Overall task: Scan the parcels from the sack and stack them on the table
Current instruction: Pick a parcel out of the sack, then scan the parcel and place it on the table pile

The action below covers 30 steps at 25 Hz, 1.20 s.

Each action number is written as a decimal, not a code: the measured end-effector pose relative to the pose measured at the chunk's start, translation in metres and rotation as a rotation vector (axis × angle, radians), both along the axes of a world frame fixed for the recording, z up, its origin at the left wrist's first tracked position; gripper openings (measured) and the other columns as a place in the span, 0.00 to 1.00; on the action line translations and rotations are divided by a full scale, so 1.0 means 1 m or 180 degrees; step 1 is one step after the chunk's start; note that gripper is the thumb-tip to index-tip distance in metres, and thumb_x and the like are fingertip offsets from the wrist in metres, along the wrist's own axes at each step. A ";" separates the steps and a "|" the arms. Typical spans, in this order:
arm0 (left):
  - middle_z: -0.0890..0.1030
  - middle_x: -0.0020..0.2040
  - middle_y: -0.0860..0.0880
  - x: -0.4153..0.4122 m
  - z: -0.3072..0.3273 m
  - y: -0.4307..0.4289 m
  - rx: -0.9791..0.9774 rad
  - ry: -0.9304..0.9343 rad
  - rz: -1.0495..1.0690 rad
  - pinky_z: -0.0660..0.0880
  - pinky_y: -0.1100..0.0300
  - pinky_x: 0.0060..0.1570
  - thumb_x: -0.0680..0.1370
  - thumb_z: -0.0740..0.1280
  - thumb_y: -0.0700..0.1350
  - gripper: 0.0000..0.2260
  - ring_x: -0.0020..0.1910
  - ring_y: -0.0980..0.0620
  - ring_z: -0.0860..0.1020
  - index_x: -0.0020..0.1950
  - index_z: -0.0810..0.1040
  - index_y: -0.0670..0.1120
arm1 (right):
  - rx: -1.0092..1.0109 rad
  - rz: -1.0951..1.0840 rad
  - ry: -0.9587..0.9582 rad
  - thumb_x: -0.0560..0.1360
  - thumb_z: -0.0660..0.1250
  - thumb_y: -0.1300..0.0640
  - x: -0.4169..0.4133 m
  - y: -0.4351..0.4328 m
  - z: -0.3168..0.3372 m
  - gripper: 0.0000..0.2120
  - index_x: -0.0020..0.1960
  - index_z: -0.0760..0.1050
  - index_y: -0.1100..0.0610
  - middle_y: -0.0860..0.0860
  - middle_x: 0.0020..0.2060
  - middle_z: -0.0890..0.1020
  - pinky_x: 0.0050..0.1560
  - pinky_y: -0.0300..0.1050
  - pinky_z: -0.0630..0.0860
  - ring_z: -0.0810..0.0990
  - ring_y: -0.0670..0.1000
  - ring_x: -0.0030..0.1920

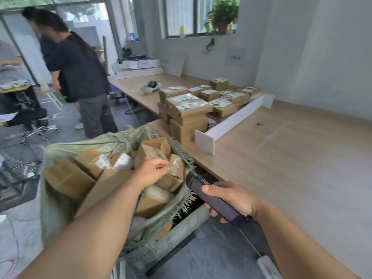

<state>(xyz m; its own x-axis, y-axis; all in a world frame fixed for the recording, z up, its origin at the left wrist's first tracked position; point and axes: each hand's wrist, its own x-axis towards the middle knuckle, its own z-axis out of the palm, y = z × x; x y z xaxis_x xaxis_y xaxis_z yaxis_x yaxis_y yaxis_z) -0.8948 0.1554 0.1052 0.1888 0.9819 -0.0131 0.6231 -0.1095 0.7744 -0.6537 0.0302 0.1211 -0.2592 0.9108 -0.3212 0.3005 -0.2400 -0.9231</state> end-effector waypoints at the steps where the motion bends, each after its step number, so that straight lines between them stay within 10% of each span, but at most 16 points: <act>1: 0.81 0.49 0.49 0.020 -0.001 -0.006 0.0011 -0.0001 -0.0110 0.73 0.62 0.48 0.76 0.70 0.41 0.11 0.51 0.50 0.79 0.58 0.81 0.42 | 0.0011 -0.0112 -0.0042 0.57 0.70 0.30 0.015 -0.015 0.001 0.41 0.54 0.78 0.63 0.59 0.44 0.83 0.35 0.47 0.80 0.82 0.55 0.41; 15: 0.82 0.53 0.47 0.342 -0.019 -0.121 0.0011 0.0474 -0.2317 0.75 0.51 0.61 0.77 0.68 0.51 0.13 0.53 0.49 0.80 0.58 0.80 0.48 | -0.0045 -0.2219 0.0042 0.66 0.67 0.38 0.207 -0.235 -0.014 0.28 0.52 0.75 0.61 0.56 0.41 0.82 0.34 0.47 0.79 0.82 0.53 0.38; 30: 0.76 0.37 0.52 0.666 -0.017 -0.221 -0.0031 0.0474 -0.4132 0.68 0.58 0.41 0.78 0.64 0.51 0.12 0.38 0.50 0.72 0.39 0.78 0.46 | -0.0043 -0.4336 0.0210 0.61 0.70 0.33 0.375 -0.357 -0.008 0.34 0.55 0.79 0.58 0.58 0.47 0.84 0.42 0.52 0.79 0.83 0.53 0.41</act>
<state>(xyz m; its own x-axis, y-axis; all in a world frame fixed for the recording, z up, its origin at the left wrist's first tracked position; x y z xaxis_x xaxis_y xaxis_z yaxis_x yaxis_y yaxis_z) -0.2290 -0.0660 0.0880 0.9889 0.0856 -0.1218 0.1472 -0.6868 0.7118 -0.2783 -0.3264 0.1132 0.8190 0.4514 -0.3543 -0.2238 -0.3173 -0.9216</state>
